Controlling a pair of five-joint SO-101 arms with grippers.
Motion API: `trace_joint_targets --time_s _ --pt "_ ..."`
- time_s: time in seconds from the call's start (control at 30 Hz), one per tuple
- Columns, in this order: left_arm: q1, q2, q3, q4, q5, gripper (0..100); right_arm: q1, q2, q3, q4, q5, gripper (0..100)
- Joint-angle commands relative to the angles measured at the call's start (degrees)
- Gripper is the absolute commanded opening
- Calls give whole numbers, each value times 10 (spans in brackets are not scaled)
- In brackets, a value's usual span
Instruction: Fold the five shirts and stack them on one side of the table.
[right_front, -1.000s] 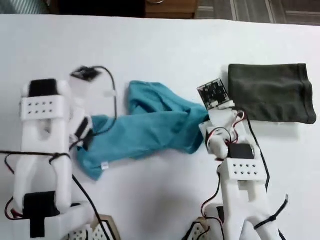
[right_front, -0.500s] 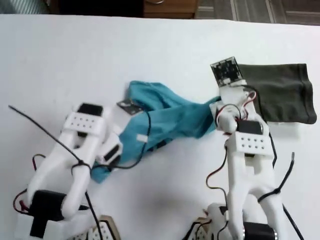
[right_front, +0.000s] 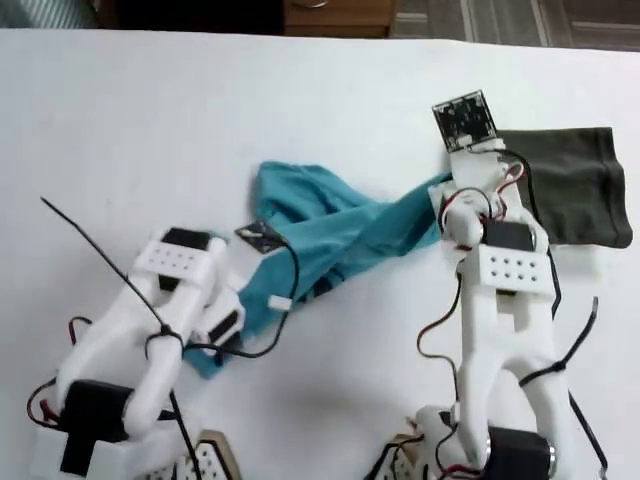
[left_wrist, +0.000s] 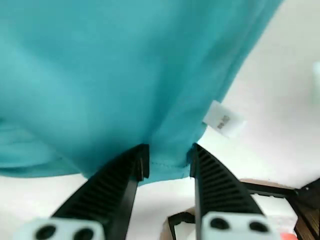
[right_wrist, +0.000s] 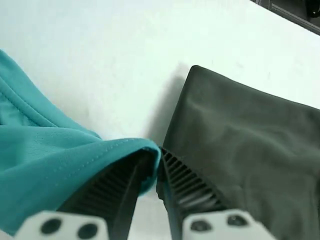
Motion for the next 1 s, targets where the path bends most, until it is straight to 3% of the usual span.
trace_joint_targets --time_s 0.0,0.37,0.5,0.97 --pt "-12 -18 -1 -3 4 161 7 12 -57 16 2 20" --pt "25 -18 0 4 8 162 5 23 -81 33 2 20" --pt "45 -17 0 -1 47 162 4 23 -81 36 1 20" --pt "40 -17 -1 -12 55 158 3 23 -80 36 1 20"
